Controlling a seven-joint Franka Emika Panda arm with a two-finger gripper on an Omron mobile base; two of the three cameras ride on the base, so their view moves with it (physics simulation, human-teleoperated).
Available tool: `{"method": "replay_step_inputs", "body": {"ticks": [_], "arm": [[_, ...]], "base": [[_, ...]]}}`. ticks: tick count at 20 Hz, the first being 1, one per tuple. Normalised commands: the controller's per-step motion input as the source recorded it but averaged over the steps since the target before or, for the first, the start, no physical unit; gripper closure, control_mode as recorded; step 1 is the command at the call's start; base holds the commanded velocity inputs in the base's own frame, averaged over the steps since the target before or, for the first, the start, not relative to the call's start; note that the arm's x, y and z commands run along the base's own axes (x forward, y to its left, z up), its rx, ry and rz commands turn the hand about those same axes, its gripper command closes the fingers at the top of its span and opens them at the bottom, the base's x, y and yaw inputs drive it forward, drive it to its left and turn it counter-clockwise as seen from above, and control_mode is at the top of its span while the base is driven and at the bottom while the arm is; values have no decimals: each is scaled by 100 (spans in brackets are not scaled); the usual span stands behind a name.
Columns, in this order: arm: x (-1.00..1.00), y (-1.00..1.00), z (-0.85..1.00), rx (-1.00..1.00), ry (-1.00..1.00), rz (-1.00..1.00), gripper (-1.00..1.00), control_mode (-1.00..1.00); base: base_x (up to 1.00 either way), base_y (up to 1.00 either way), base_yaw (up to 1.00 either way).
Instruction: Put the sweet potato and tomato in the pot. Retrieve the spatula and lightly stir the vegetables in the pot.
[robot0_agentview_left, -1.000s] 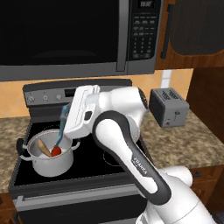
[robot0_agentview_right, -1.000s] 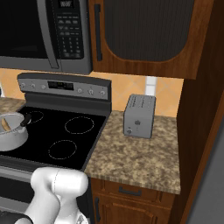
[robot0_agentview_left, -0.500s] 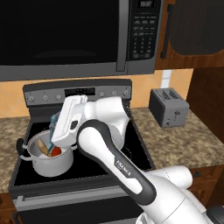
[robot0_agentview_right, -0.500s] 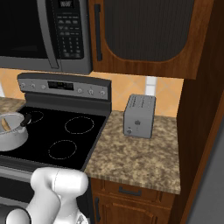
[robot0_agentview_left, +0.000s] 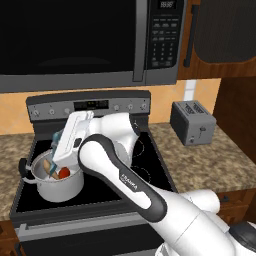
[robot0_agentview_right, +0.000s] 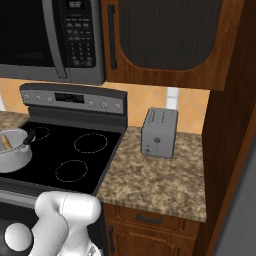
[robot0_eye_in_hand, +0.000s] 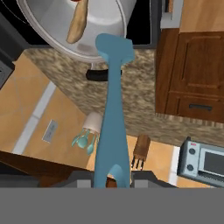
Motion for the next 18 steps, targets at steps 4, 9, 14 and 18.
{"method": "replay_step_inputs", "body": {"ticks": [4, 9, 14, 18], "arm": [[27, 1, -21, -3, 0, 0, 100, -100], [26, 0, -17, -3, 1, 0, 100, -100], [1, 0, -25, -1, 0, 0, 100, -100], [13, 0, -16, 0, 0, 0, 100, -100]], "base": [[0, 0, 0], [0, 0, 0], [0, 0, 0], [0, 0, 0]]}}
